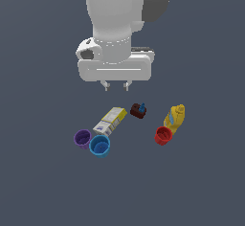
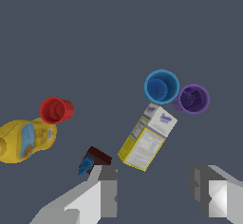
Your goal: Pick up a designated object from a clutter of objects.
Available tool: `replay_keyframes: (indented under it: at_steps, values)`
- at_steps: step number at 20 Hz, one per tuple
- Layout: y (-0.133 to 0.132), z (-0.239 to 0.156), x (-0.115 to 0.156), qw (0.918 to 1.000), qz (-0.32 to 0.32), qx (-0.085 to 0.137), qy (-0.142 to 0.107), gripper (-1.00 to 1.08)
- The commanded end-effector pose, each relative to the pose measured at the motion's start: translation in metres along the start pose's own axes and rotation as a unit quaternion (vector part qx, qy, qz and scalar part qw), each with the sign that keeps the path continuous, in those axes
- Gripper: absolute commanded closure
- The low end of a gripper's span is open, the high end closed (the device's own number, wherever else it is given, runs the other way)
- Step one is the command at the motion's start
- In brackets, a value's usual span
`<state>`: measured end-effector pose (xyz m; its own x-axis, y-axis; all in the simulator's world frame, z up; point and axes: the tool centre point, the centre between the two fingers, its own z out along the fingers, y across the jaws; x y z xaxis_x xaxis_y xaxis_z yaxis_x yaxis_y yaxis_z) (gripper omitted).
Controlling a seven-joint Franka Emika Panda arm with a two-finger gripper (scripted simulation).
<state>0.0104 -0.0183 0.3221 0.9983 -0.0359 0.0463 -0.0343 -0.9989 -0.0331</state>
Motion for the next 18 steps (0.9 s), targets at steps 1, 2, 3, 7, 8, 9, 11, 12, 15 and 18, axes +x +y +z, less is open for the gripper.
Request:
replay_keyframes:
  at_steps: [1, 2, 3, 7, 8, 9, 11, 12, 15, 18]
  values:
    - [0.0, 0.0, 0.0, 1.0, 0.0, 0.0, 0.0, -0.2]
    - [0.0, 0.0, 0.0, 1.0, 0.0, 0.0, 0.0, -0.2]
    - [0.0, 0.0, 0.001, 1.0, -0.001, -0.001, 0.0, -0.2]
    - [0.002, 0.005, 0.003, 0.9999, -0.013, -0.004, -0.003, -0.2]
    - [0.002, 0.007, 0.004, 0.9998, -0.018, -0.006, -0.004, -0.2]
    - [0.003, 0.01, 0.006, 0.9997, -0.024, -0.008, -0.006, -0.2]
    - [0.005, 0.015, 0.008, 0.9992, -0.037, -0.012, -0.009, -0.2]
    - [0.006, 0.019, 0.01, 0.9988, -0.045, -0.014, -0.012, -0.2]
    - [0.009, 0.031, 0.016, 0.9968, -0.074, -0.022, -0.02, -0.2]
    - [0.013, 0.047, 0.023, 0.9929, -0.111, -0.032, -0.03, -0.2]
